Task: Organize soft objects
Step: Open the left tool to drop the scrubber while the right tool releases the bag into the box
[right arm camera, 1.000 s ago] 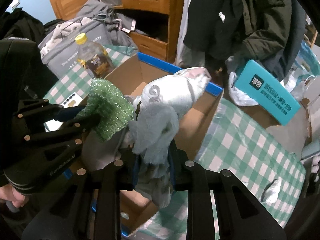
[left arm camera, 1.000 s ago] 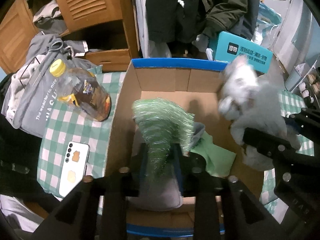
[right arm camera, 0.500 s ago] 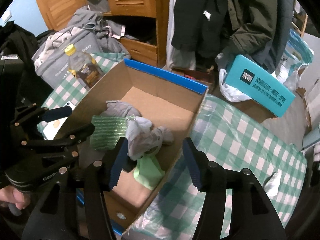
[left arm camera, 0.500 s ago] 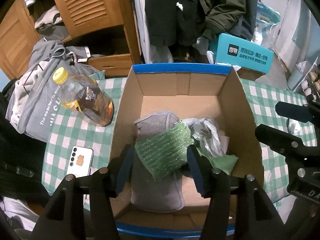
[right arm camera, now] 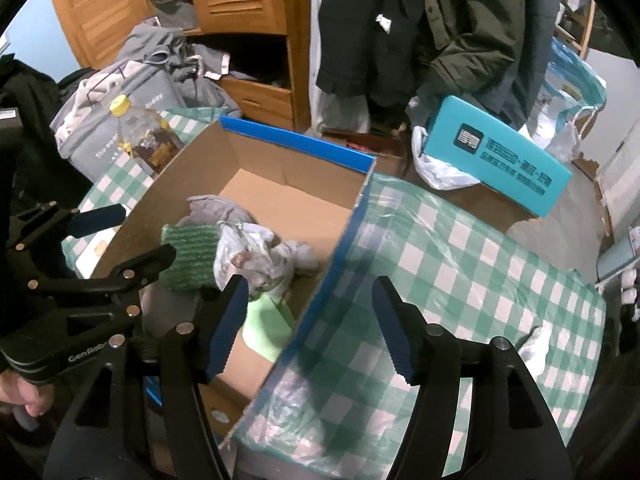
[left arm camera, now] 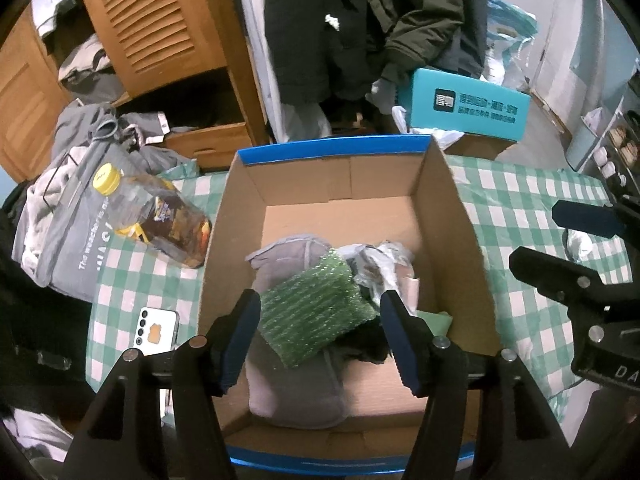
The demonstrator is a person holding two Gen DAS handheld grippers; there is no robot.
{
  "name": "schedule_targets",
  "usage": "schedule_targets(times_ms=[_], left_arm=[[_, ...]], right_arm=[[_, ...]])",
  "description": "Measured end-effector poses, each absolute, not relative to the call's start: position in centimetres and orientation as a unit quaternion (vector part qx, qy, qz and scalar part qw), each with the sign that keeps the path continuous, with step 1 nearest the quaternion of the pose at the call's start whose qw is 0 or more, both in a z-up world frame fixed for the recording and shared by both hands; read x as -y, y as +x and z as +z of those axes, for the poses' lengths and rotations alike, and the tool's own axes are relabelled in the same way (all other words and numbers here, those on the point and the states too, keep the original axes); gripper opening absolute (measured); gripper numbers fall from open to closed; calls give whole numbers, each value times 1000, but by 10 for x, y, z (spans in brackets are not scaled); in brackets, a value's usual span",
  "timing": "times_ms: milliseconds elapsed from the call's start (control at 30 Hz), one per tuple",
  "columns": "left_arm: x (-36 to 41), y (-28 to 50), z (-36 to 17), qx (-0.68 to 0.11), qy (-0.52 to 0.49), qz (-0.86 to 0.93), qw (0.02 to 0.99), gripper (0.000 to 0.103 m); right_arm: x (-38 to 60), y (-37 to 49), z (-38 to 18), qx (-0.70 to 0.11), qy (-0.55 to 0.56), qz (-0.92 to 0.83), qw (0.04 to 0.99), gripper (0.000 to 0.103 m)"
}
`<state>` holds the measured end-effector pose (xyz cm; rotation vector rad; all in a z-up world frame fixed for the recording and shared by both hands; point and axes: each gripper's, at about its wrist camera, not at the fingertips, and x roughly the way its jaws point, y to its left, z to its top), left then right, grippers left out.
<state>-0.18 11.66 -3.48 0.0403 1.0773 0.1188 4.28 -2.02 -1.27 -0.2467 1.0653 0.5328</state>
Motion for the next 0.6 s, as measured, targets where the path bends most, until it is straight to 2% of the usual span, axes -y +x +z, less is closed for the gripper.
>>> schedule_targets(times_ms=[100, 167, 600], left_arm=[[-111, -1, -33, -511, 22, 52, 858, 65], [-106, 0, -32, -509, 23, 48, 859, 70], [-66, 6, -28, -505, 48, 24, 861, 76]], right_arm=[[29, 43, -12, -501, -112, 244, 823, 65], [35, 42, -12, -503, -110, 239, 823, 65], [85, 39, -17, -514, -84, 201, 830, 65]])
